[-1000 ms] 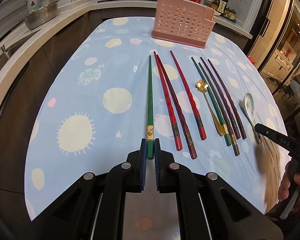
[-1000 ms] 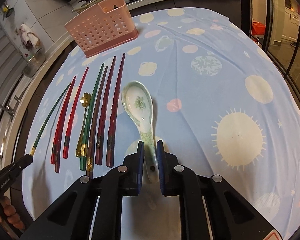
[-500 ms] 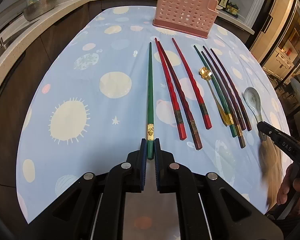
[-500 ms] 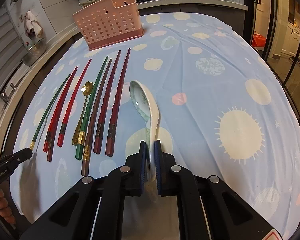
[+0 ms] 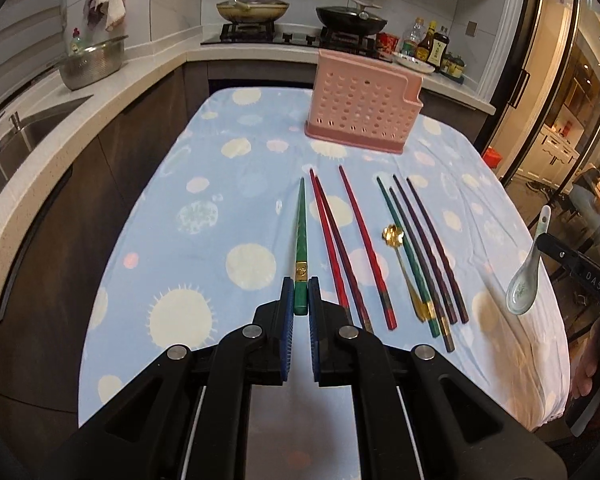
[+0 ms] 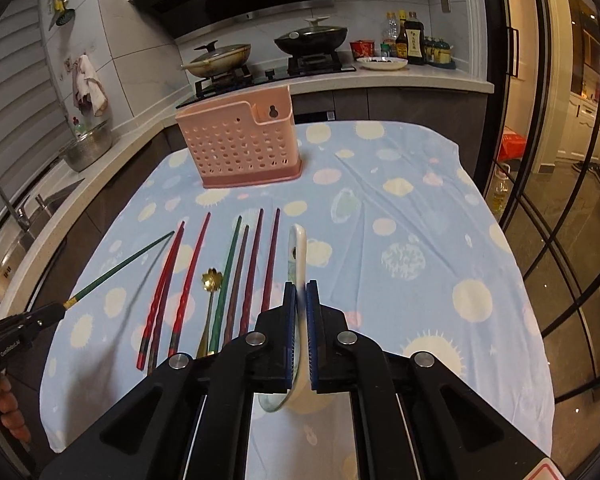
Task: Organize utensils
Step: 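Lift the green chopstick with the left gripper toward the pink holder while the right gripper lifts the spoon, then release the green chopstick into the pink holder with the left gripper while the right gripper drops the spoon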
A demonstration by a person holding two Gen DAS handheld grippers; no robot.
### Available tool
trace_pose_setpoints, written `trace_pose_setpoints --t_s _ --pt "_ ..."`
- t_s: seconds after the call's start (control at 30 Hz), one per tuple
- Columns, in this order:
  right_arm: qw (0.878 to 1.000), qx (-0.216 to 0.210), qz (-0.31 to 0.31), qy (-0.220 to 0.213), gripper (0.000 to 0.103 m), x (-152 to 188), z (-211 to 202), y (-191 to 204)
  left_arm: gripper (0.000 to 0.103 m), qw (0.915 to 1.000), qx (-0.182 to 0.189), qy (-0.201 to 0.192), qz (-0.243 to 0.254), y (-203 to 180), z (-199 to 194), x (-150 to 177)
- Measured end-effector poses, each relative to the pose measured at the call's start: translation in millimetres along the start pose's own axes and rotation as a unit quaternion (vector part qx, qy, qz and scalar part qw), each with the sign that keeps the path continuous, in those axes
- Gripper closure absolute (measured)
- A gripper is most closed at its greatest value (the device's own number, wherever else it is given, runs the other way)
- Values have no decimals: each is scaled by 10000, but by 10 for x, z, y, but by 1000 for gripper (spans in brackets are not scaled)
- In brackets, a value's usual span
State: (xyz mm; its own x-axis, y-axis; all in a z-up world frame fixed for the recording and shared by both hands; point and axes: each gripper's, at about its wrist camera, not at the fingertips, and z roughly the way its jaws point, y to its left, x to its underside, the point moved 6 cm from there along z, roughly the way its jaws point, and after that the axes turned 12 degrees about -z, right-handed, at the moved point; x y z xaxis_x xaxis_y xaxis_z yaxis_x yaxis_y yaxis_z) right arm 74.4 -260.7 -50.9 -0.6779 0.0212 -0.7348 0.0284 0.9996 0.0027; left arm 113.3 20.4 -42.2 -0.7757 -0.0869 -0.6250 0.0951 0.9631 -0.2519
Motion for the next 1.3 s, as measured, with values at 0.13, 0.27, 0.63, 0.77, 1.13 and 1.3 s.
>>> trace_pose_setpoints --t_s 0.13,0.27,0.63,0.77,1.13,1.3 --pt "9998 -32 -83 -178 98 -243 14 17 96 9993 46 -363 45 -47 -103 -377" --pt "9993 -132 -134 -319 98 -500 76 57 96 9969 31 -769 161 -128 -178 -807" --pt "9976 -191 -300 -590 98 -1239 337 120 96 9876 75 -1533 341 -396 -270 -1891" --pt "9968 -222 -303 -703 98 -1587 439 91 96 9839 149 -1737 390 -530 -316 -2203" --pt "9959 -45 -280 -863 98 -2525 951 -63 96 9682 556 -2386 505 -1072 -486 -3168" --pt "9978 -23 -195 -630 98 -2695 1348 -151 96 9666 690 -2430 436 -1267 -320 -3519"
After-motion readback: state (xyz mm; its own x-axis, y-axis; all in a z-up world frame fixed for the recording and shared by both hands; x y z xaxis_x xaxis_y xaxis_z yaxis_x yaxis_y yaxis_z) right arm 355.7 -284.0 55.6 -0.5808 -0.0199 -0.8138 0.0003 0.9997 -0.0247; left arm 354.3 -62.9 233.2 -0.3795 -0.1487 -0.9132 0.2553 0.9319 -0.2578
